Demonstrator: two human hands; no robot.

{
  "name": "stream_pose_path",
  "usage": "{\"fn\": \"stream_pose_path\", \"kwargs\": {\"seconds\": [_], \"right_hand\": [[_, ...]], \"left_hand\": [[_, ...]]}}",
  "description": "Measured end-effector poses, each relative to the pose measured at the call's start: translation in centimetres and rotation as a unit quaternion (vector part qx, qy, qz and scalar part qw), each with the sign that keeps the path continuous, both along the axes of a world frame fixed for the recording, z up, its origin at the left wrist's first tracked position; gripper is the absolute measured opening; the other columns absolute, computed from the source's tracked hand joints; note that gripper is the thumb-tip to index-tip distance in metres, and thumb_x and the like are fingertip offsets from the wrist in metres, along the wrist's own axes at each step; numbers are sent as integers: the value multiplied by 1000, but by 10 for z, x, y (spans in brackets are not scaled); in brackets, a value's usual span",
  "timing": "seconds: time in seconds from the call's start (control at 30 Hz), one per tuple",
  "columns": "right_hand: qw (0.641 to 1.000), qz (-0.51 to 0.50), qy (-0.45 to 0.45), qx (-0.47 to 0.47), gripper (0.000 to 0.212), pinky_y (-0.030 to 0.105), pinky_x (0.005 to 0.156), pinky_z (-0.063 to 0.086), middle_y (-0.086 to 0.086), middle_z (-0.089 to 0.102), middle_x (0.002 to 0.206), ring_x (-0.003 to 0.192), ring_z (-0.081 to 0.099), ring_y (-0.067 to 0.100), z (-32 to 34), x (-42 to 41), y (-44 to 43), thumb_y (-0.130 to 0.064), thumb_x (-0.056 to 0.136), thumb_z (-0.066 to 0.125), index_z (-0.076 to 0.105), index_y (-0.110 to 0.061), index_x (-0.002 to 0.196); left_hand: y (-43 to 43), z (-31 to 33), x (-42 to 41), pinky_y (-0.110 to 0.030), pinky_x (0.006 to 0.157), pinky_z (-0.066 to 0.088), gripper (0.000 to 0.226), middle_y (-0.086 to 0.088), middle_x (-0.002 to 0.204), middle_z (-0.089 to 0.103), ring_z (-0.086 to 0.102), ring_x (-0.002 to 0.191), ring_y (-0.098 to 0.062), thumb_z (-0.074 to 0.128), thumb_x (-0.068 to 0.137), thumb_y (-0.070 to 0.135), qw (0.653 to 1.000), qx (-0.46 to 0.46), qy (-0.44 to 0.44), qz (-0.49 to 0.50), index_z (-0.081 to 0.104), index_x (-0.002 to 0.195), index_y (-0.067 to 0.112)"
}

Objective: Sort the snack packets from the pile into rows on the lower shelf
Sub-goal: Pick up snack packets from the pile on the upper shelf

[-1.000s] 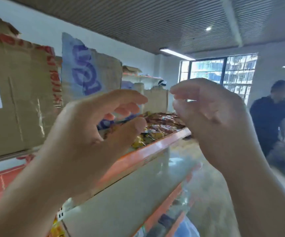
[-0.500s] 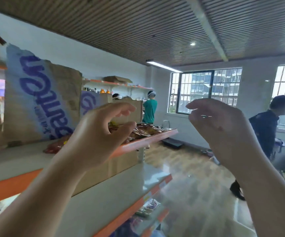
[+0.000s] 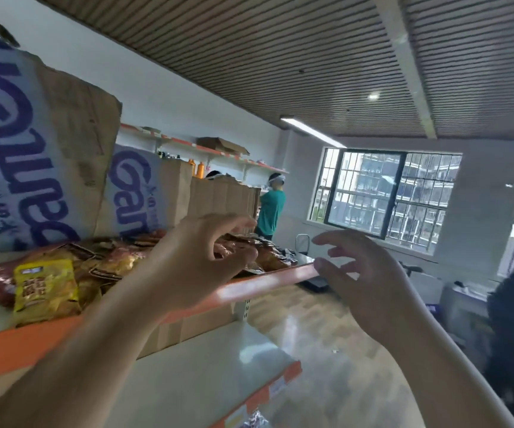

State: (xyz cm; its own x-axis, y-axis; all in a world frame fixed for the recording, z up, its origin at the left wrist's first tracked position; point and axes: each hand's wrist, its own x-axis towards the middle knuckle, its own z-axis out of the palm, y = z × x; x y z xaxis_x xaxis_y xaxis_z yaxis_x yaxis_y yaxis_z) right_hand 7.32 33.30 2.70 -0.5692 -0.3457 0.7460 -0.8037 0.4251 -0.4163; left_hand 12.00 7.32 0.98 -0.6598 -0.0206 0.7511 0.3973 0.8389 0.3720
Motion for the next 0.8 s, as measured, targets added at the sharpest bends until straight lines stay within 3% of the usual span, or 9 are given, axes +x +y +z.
{"fn": "stream_pose_path", "kwargs": {"seconds": [0.07,0.17,0.3,0.37,0.47,0.53,0.63,0.73,0.8], "right_hand": [[1000,12,0,20,30,7,78,46,-41,57,116,106,55,-13,-4,-42,-8,-27,90,74,66,-53,103],[996,12,-22,84,27,16,84,47,-35,58,120,108,56,-10,-10,-107,-25,-33,91,75,66,-52,108],[990,32,-29,135,44,18,77,47,-29,62,110,97,60,-5,-8,-170,-55,-29,89,78,59,-67,102],[987,37,-53,145,41,22,71,49,-24,62,102,87,62,-1,-6,-194,-73,-33,87,77,59,-70,92],[978,-20,-97,182,15,38,72,57,-11,64,95,82,65,12,-5,-226,-102,-51,74,67,63,-49,88],[955,-70,-143,251,24,34,64,56,-4,65,87,76,64,16,-8,-245,-122,-55,75,67,65,-34,85],[910,-120,-93,385,41,29,62,51,-3,62,80,75,63,17,-16,-267,-149,-63,83,60,66,-26,100],[906,-69,-59,412,44,38,82,57,0,66,96,92,66,25,-29,-284,-165,-59,87,60,66,-22,110],[902,-12,-16,431,40,41,85,57,1,67,102,97,67,28,-34,-291,-172,-54,92,60,66,-22,115]], "left_hand": [[-3,-2,-31,-8,77,36,57,52,109,46,43,98,31,57,84,74,1000,-6,-28,7,40,138,65],[-8,5,-70,-7,79,36,55,37,125,56,50,100,18,61,87,70,997,-43,-60,26,42,138,60],[-12,30,-91,-32,95,53,57,21,137,61,57,121,-2,55,86,73,992,-90,-73,43,42,139,57],[-12,41,-94,-34,92,55,56,19,133,64,60,119,-4,52,88,74,988,-116,-68,70,46,140,55],[-10,54,-98,-24,83,54,54,20,118,65,61,101,0,41,85,72,976,-158,-75,128,52,135,53],[-9,57,-105,-15,74,47,48,21,111,64,58,89,4,39,89,66,969,-164,-99,157,56,133,51],[-12,52,-127,-14,71,40,32,22,110,65,56,89,5,47,102,55,955,-167,-162,186,59,131,49],[-16,46,-161,-16,72,36,29,22,123,63,51,91,5,47,106,48,928,-162,-270,202,61,131,49],[-18,42,-190,-23,85,41,33,16,141,57,54,108,-5,46,107,44,891,-179,-346,235,58,138,47]]}}
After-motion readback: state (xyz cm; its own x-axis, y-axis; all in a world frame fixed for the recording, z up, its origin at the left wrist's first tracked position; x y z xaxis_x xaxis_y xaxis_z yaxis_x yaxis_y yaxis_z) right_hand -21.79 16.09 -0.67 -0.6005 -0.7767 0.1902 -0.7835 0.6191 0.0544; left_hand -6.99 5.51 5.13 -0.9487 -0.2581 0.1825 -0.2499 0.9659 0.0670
